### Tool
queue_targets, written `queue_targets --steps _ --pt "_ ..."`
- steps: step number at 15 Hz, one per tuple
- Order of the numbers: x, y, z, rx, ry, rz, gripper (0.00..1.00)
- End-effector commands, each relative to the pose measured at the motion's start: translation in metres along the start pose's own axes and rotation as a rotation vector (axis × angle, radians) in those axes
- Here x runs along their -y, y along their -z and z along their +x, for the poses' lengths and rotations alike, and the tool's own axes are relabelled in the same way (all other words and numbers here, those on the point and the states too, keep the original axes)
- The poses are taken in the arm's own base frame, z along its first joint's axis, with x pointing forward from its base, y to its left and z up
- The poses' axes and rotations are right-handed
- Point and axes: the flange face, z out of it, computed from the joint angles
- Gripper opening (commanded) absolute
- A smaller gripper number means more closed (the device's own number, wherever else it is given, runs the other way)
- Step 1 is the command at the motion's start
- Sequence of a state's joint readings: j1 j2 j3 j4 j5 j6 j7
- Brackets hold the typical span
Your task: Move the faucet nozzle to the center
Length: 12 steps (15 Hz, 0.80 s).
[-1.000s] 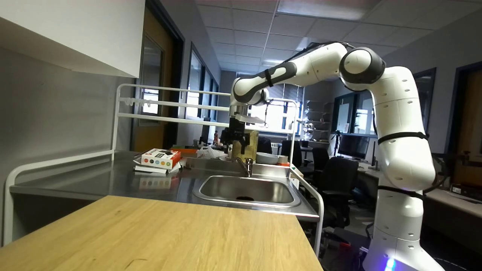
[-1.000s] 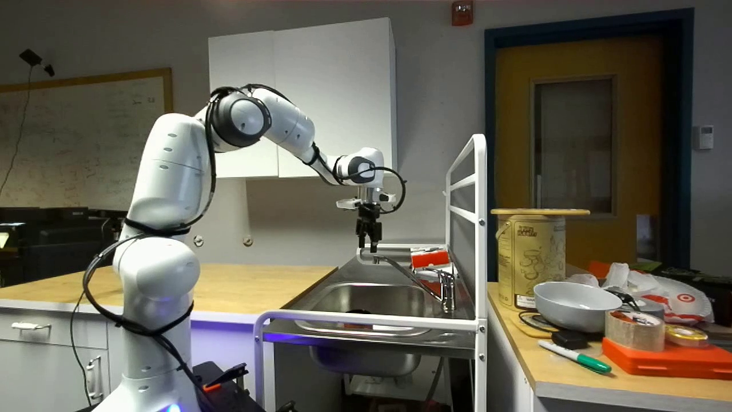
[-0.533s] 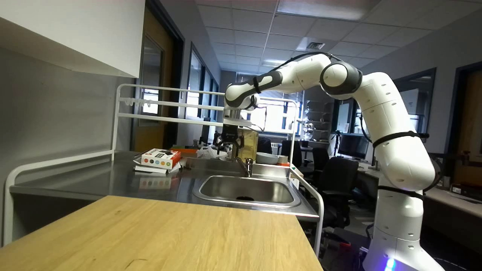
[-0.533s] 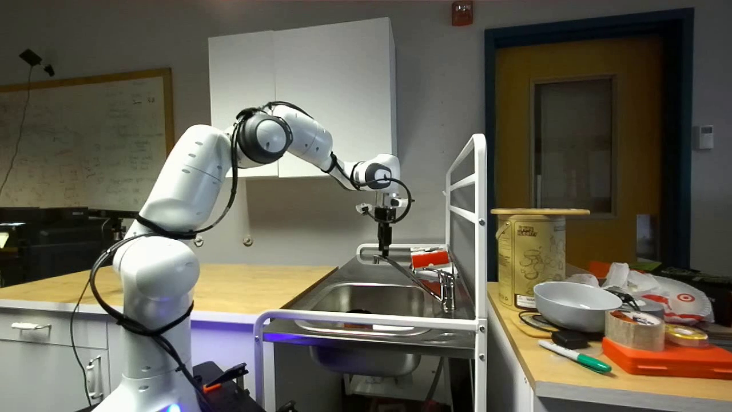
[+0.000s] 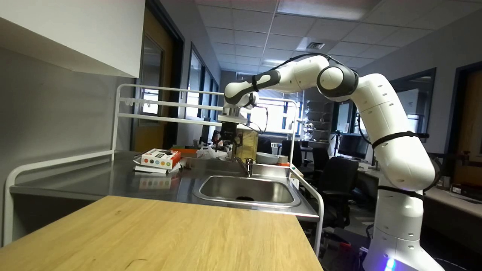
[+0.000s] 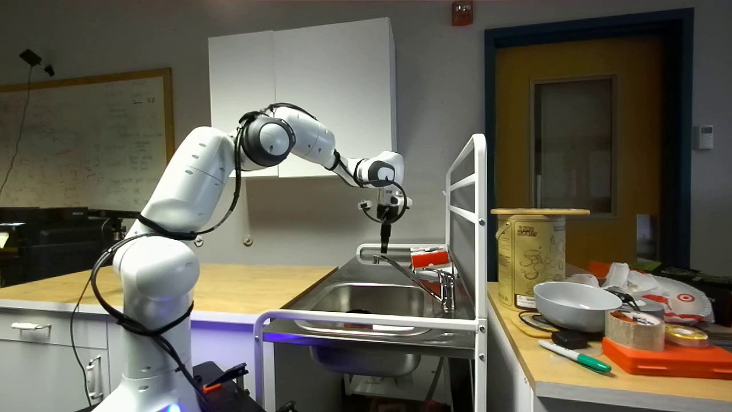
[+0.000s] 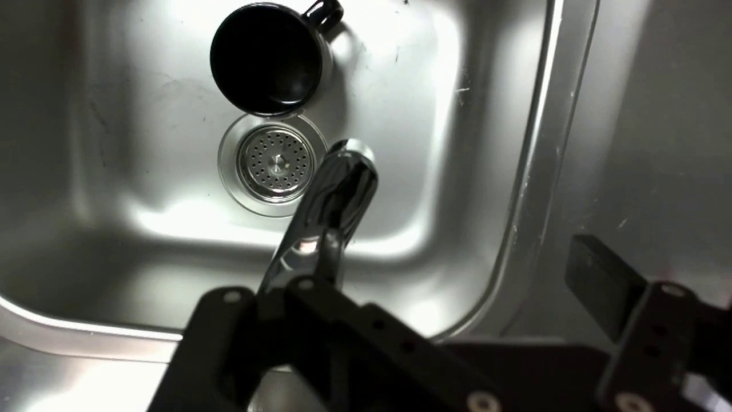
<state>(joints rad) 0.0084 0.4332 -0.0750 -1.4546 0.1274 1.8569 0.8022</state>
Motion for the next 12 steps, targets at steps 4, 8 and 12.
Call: queue_targets --steps 4,8,12 --pt "-0.008 0.005 -0.007 0.040 -0.079 -0.030 1.00" --pt "-0.024 -0.010 -0.002 0.084 -0.110 -0.047 1.00" --pt "-0.037 -0.031 0.008 0.118 -0.140 -0.065 1.00"
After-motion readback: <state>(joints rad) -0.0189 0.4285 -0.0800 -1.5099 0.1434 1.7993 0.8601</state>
